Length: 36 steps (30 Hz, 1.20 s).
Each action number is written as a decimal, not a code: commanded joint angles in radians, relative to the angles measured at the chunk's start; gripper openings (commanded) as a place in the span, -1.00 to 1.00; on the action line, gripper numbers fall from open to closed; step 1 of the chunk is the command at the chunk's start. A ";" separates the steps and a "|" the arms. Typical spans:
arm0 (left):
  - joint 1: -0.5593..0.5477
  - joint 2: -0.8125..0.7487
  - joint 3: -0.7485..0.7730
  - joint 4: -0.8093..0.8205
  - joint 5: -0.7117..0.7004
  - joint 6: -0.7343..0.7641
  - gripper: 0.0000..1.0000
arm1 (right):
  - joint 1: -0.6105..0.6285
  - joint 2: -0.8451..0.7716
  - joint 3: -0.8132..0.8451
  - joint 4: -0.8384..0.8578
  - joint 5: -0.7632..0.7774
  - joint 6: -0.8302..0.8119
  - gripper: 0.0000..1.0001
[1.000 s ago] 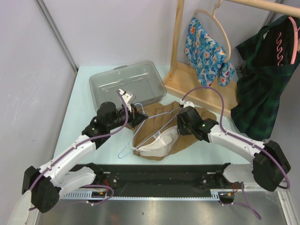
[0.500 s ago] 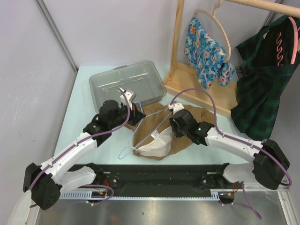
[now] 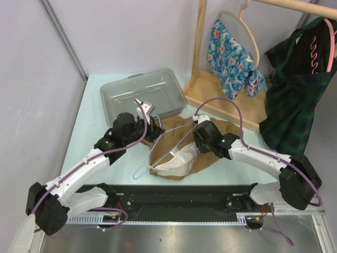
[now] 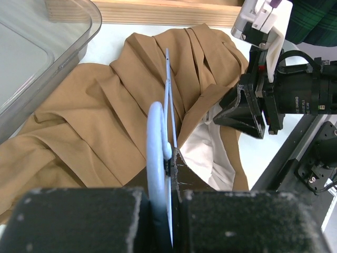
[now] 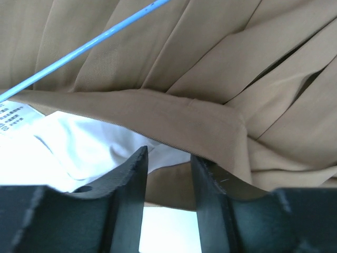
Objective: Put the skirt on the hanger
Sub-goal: Place skirt on hanger
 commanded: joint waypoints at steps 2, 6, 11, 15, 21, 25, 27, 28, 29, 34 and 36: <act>-0.013 -0.009 0.039 0.011 0.004 0.027 -1.00 | -0.009 0.009 0.038 -0.006 -0.038 0.093 -0.10; -0.021 -0.020 0.036 0.010 -0.005 0.026 -1.00 | -0.024 0.034 0.038 0.028 -0.077 0.159 -0.10; -0.028 -0.046 0.023 0.004 -0.019 0.024 -1.00 | -0.034 0.061 0.038 0.030 -0.071 0.224 -0.23; -0.031 -0.074 0.013 -0.010 -0.028 0.026 -1.00 | -0.040 0.061 0.037 0.037 -0.041 0.253 -0.52; -0.034 -0.101 0.004 -0.030 -0.039 0.030 -1.00 | -0.064 -0.006 0.038 0.023 -0.004 0.293 -1.00; -0.036 -0.111 0.003 -0.030 -0.041 0.029 -1.00 | -0.096 -0.055 0.038 0.016 -0.008 0.305 -1.00; -0.039 -0.112 0.003 -0.028 -0.036 0.029 -1.00 | -0.109 -0.083 0.038 0.014 -0.002 0.297 -1.00; -0.039 -0.117 0.003 -0.027 -0.034 0.029 -1.00 | -0.113 -0.089 0.037 0.013 0.001 0.293 -1.00; -0.039 -0.117 0.001 -0.025 -0.034 0.029 -1.00 | -0.119 -0.097 0.038 0.007 0.007 0.288 -1.00; -0.044 -0.146 -0.025 0.014 0.057 0.038 -1.00 | -0.170 -0.097 0.038 -0.004 -0.016 0.256 -1.00; -0.044 -0.166 -0.033 0.024 0.096 0.047 -1.00 | -0.184 -0.078 0.038 -0.010 -0.021 0.256 -1.00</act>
